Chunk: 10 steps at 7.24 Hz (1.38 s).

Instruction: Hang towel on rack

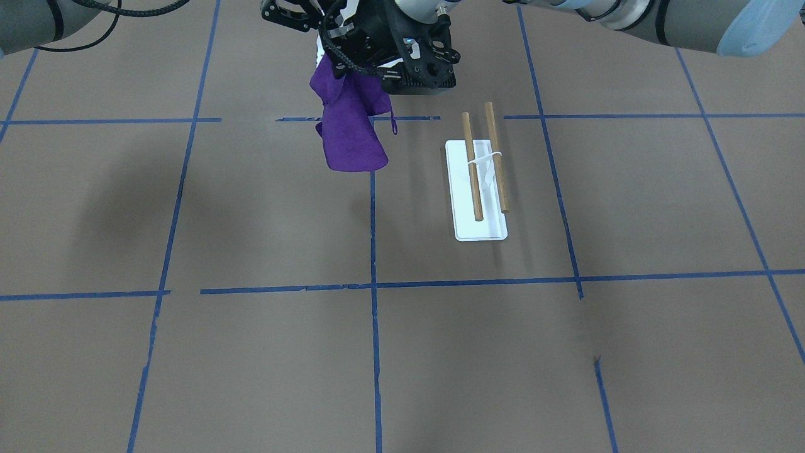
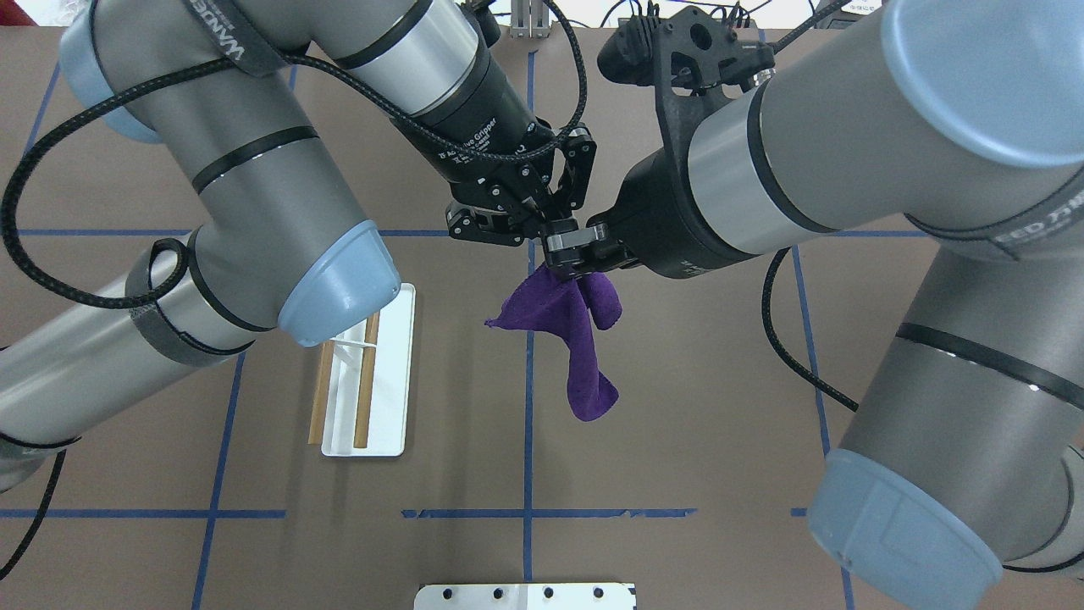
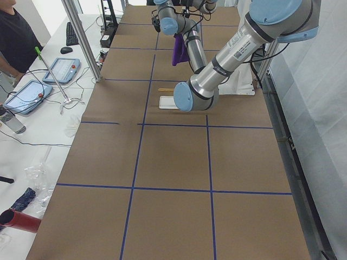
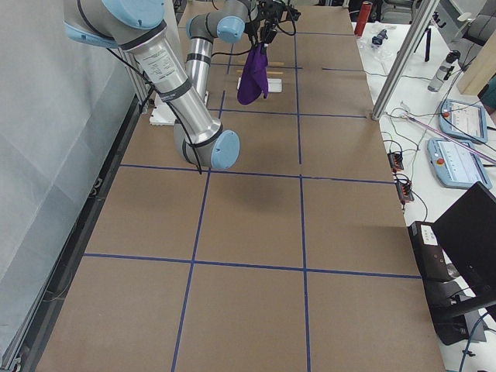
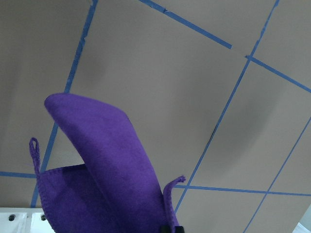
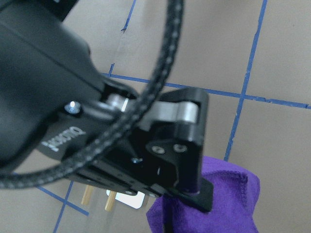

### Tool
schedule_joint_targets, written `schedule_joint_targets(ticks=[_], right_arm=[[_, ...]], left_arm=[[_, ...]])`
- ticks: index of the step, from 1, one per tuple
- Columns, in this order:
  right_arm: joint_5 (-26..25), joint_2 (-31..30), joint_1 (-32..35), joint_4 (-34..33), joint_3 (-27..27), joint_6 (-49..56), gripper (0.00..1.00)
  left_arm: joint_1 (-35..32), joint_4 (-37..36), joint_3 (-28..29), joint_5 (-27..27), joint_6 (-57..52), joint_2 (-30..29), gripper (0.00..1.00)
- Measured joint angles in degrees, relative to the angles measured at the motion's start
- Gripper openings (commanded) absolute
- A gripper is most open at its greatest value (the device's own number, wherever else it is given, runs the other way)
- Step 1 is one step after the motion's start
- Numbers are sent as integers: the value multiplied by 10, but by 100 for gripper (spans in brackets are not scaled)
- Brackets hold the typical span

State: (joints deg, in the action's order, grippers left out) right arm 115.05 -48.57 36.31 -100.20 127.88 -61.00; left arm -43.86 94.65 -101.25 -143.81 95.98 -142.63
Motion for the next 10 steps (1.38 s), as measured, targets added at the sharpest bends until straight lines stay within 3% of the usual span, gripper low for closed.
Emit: schedule_joint_targets(ticks=[1,6,8,10], right_arm=[[0,0,0,0,1,0,99],[-34,-28,6,0,22,-1,100],[-34,-76,25,1,43,0,100],[-34,-122,39,1,51,1,100]], left_arm=[[0,1,-1,1,0,0,0],[-1,0,-16,5,0,17,0],[-3,5,-55,7,0,60,0],[-3,25,-95,50,-3,124,0]])
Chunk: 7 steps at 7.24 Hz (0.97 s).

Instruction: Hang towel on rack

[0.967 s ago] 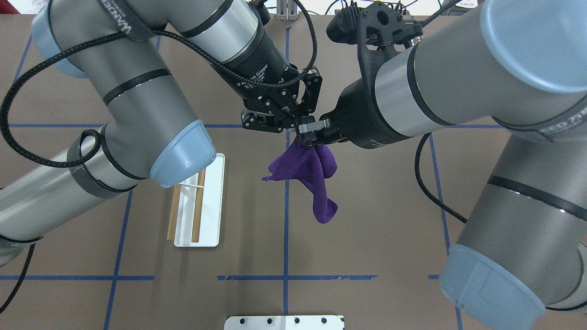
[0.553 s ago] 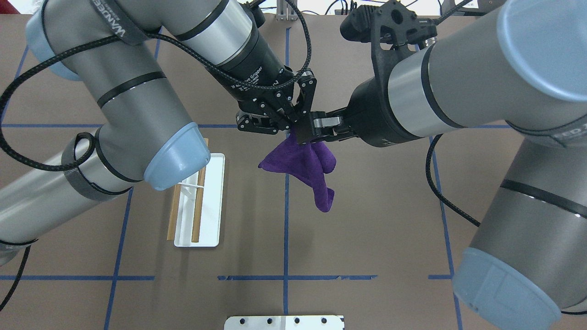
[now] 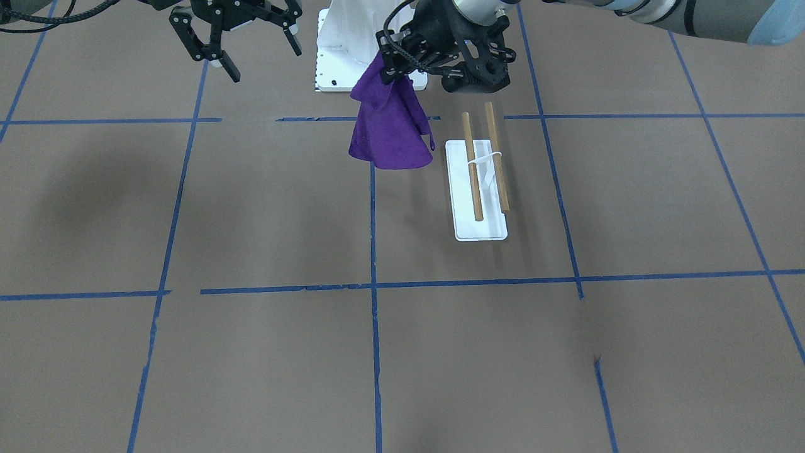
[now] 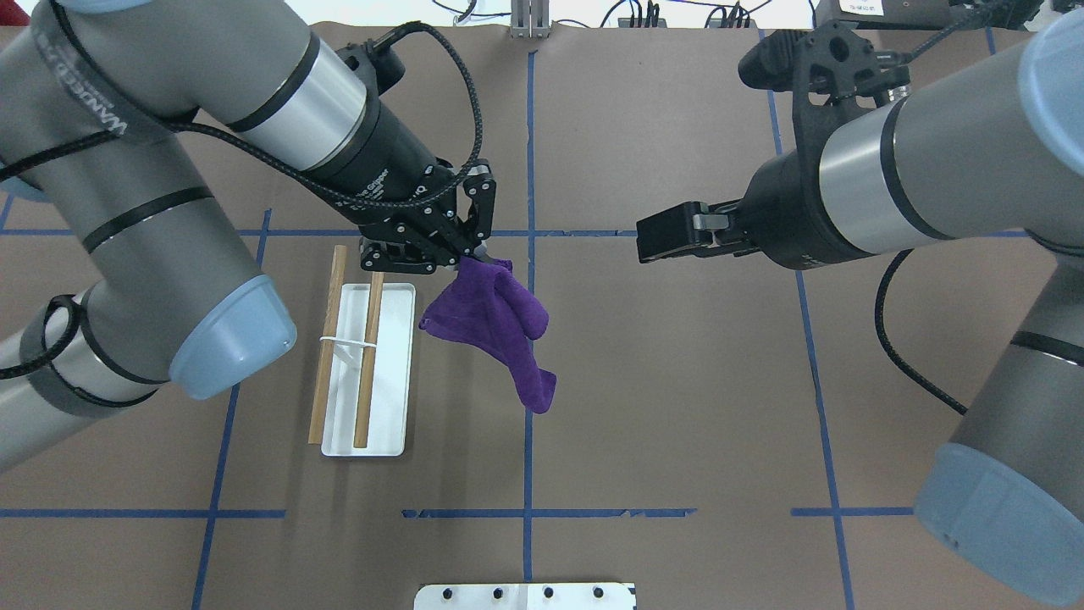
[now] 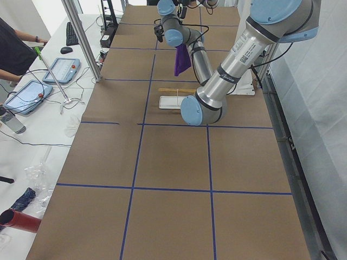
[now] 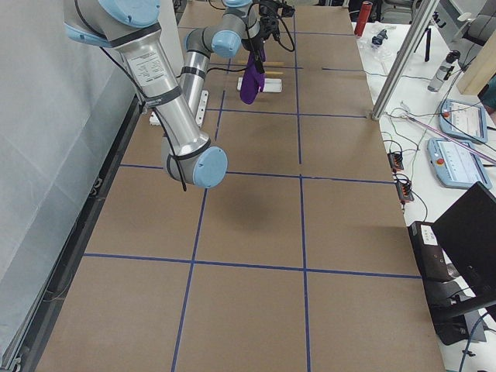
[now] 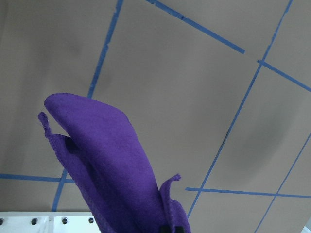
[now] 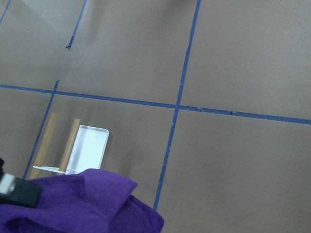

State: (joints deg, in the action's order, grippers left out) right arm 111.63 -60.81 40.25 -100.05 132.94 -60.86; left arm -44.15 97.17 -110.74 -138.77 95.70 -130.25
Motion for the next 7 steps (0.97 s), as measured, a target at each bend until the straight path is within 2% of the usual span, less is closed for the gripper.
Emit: schedule_joint_targets(ticks=[2,4,7], right_arm=[[-2,-33,15,1,-1,13,100],[-3,-49,22,1,-3,17,100],[-3,-50,21,1,-5,17,100]], left_arm=[[-1,9,-26,43,-17,69,0],[-3,11,-29,51,-56,129,0],[-25,11,-32,52,-170,203,0]])
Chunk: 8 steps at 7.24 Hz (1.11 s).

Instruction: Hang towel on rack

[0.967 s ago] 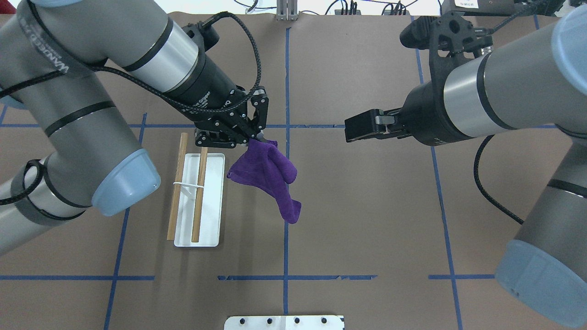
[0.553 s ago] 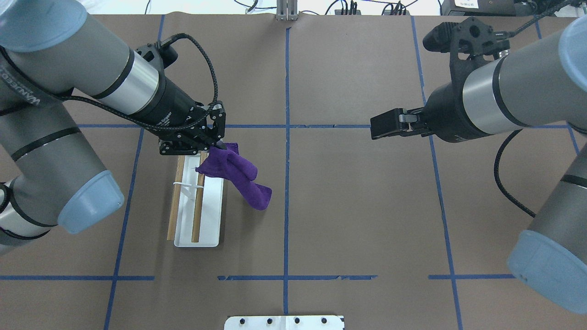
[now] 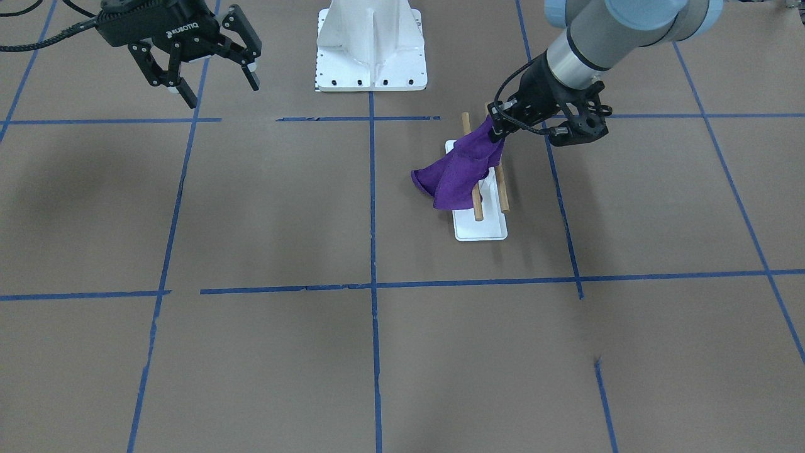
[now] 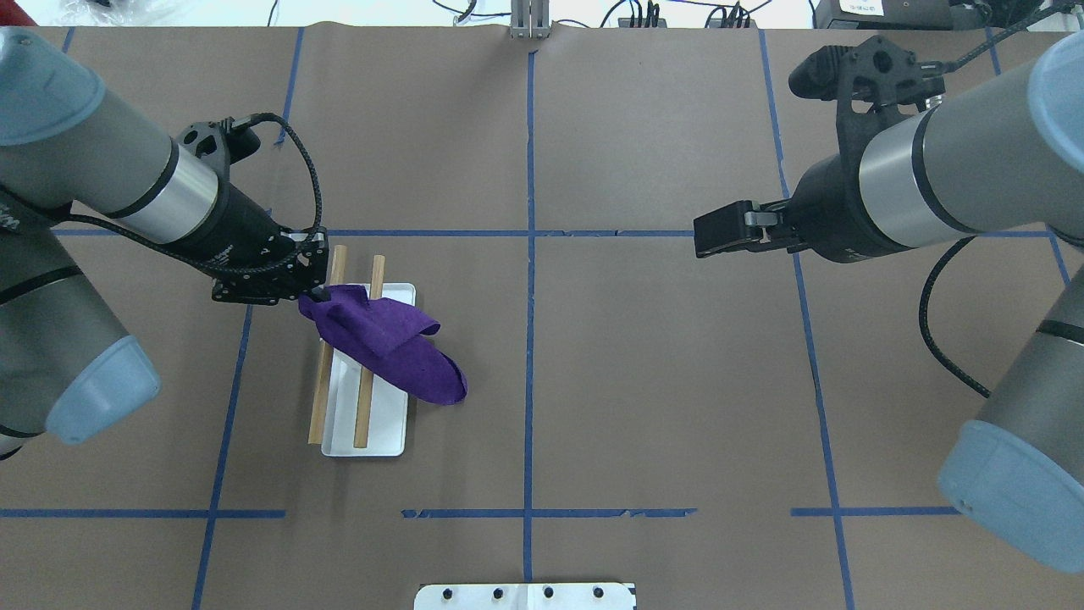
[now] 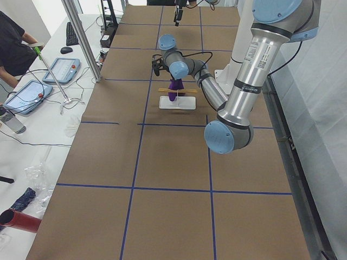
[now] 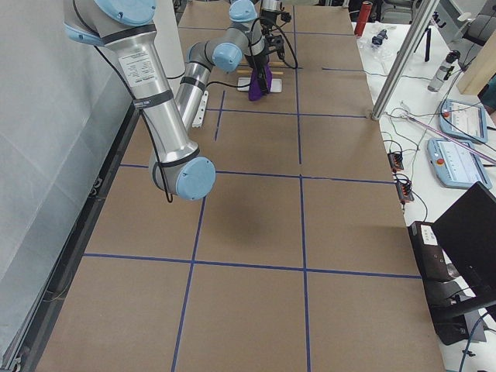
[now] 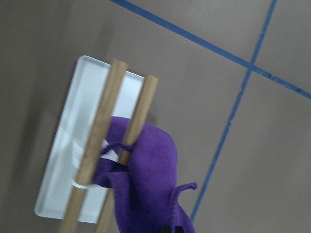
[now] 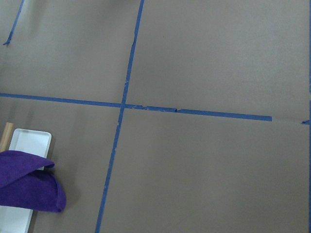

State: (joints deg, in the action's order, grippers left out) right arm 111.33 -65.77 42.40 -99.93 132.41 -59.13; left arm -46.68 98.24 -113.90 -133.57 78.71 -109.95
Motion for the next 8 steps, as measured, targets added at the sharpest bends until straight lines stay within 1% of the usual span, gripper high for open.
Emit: schedule_joint_targets(ticks=[2,3,6,7,8], right_arm=[[-1,0,-1,0,-1,1,100],[-2,0,-1,0,-1,1,100],[-4,0,-1,0,-6,4,100],[-5,0,0,0,-6,5,100],[-5,0,0,0,-6,6,100]], left_arm=[[-26,0,0,1,-76,39,0],[-31,0,2,1,-97,48,0],[-31,0,9,9,-111,52,0],[-30,0,14,11,-112,52,24],[-29,0,20,12,-111,52,83]])
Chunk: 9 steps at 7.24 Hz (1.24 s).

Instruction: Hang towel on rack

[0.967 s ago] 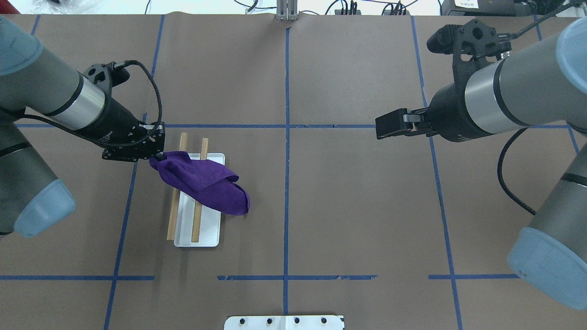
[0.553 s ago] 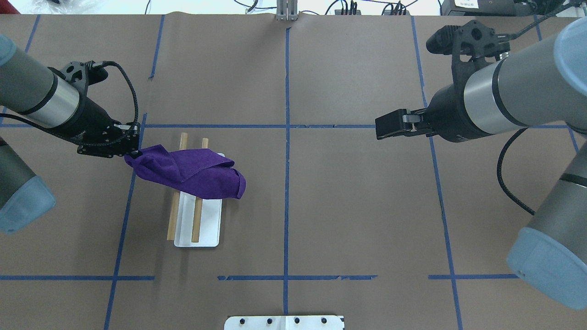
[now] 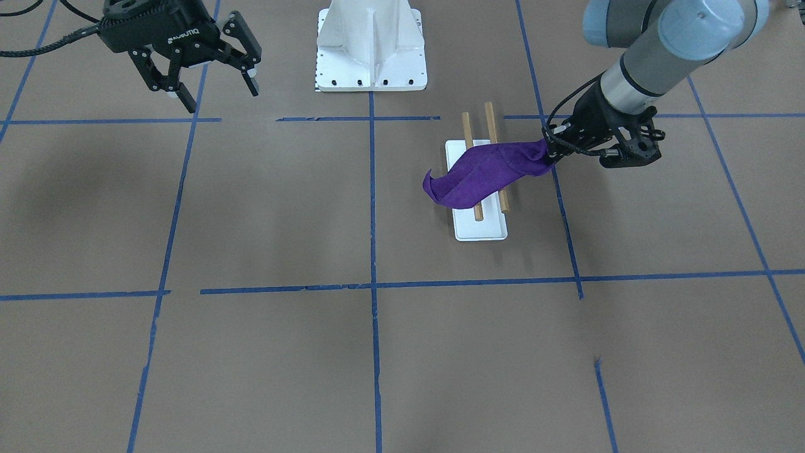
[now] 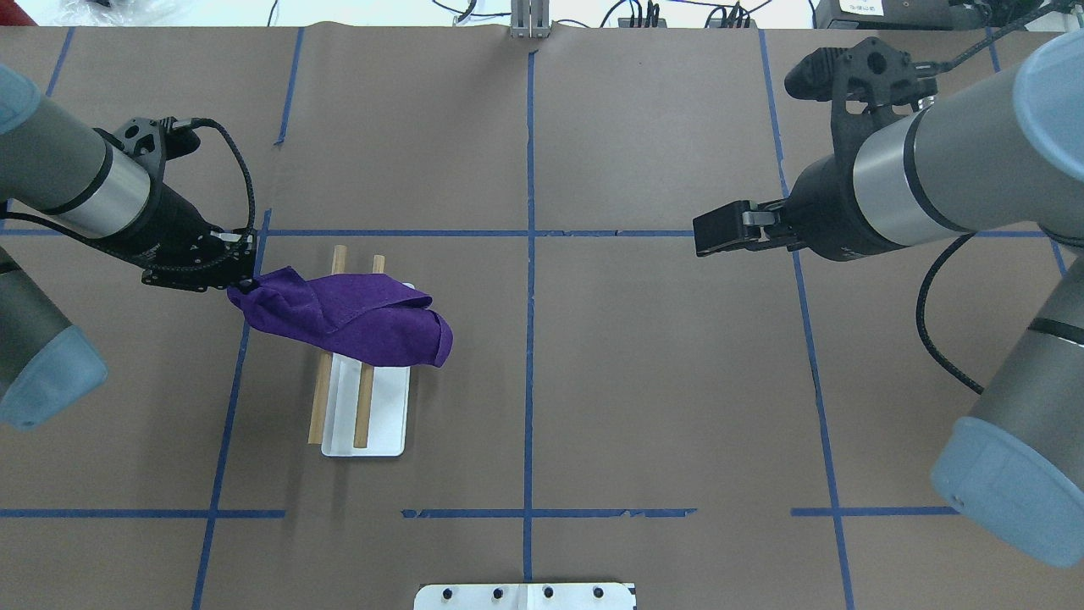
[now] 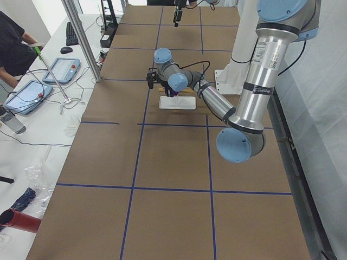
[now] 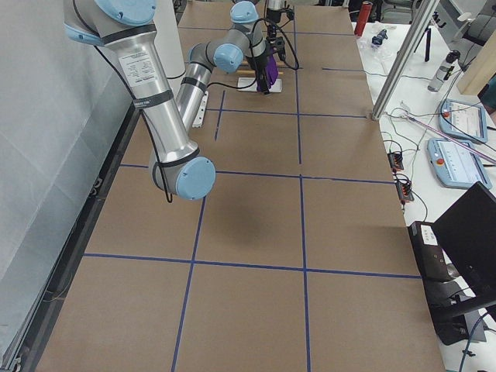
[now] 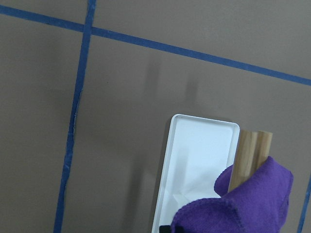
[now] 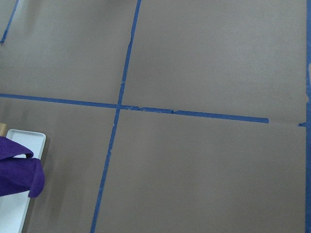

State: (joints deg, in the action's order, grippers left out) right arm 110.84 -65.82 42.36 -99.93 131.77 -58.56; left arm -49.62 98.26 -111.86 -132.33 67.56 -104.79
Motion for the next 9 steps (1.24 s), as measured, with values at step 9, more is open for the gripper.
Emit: schedule_joint_targets(ticks=[9], right_arm=[[10,-63,62,-3,-8,52,100]], left_arm=[[-44,-1,45,58,-138,9,100]])
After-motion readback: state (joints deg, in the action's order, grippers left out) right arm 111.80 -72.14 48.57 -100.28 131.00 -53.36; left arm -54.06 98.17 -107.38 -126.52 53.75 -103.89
